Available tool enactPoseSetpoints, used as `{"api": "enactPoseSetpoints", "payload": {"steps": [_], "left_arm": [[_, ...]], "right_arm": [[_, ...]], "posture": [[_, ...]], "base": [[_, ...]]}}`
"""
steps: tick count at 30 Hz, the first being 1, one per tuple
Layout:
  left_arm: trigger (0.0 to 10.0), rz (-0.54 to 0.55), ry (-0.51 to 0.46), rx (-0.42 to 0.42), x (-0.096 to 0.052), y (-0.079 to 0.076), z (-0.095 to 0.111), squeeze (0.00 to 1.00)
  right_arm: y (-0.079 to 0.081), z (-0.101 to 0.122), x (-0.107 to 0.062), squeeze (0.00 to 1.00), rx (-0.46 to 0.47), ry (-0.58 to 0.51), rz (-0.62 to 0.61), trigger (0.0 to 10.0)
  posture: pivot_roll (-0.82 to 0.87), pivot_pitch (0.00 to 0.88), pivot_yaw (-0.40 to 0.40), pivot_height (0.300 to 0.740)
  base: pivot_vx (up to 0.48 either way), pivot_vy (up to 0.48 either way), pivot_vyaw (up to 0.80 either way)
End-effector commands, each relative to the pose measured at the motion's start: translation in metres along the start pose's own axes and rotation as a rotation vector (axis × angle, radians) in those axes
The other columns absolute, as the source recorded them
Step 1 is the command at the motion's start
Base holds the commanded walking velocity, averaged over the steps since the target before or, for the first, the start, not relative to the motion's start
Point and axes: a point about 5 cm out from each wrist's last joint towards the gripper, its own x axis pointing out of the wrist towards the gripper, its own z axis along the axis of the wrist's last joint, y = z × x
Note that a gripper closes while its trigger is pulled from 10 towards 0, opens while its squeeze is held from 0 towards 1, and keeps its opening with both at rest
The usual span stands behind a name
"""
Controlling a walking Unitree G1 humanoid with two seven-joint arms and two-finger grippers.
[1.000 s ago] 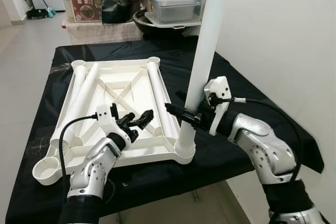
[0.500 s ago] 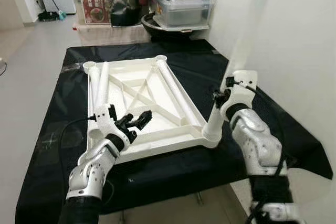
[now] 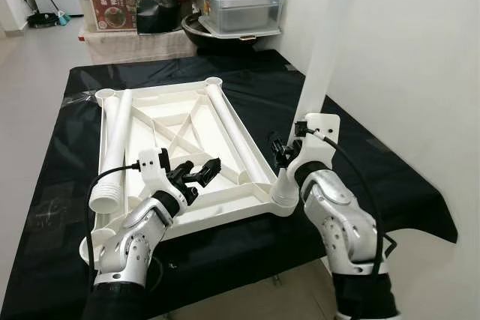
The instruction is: Building children table
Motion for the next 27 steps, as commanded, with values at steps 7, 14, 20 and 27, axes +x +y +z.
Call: {"api": "enactPoseSetpoints", "payload": {"steps": [7, 14, 20, 27], "left_arm": [[10.0, -0.023, -0.019, 0.269, -0.022, -0.011, 0.017, 0.00], [10.0, 0.030, -0.064, 0.390, -0.047, -0.024, 0.026, 0.00], [10.0, 0.092, -0.061, 0.420, -0.058, -0.025, 0.017, 0.00], [10.0, 0.138, -0.013, 0.448, -0.080, -0.031, 0.000, 0.00]], "right_arm": [[0.010, 0.014, -0.027, 0.00, -0.066, -0.022, 0.546, 10.0], [-0.003, -0.007, -0.018, 0.00, -0.150, 0.098, 0.641, 0.0], [-0.024, -0.010, 0.006, 0.00, -0.128, 0.104, 0.371, 0.0], [-0.083, -0.006, 0.012, 0.00, -0.081, 0.098, -0.328, 0.0]], "posture": [[0.10, 0.000, -0.056, 0.740], [0.14, 0.000, -0.062, 0.740], [0.15, 0.000, -0.069, 0.740], [0.17, 0.000, -0.075, 0.740]], "base": [[0.000, 0.000, 0.00], [0.000, 0.000, 0.00], [0.000, 0.000, 0.00], [0.000, 0.000, 0.00]]}}
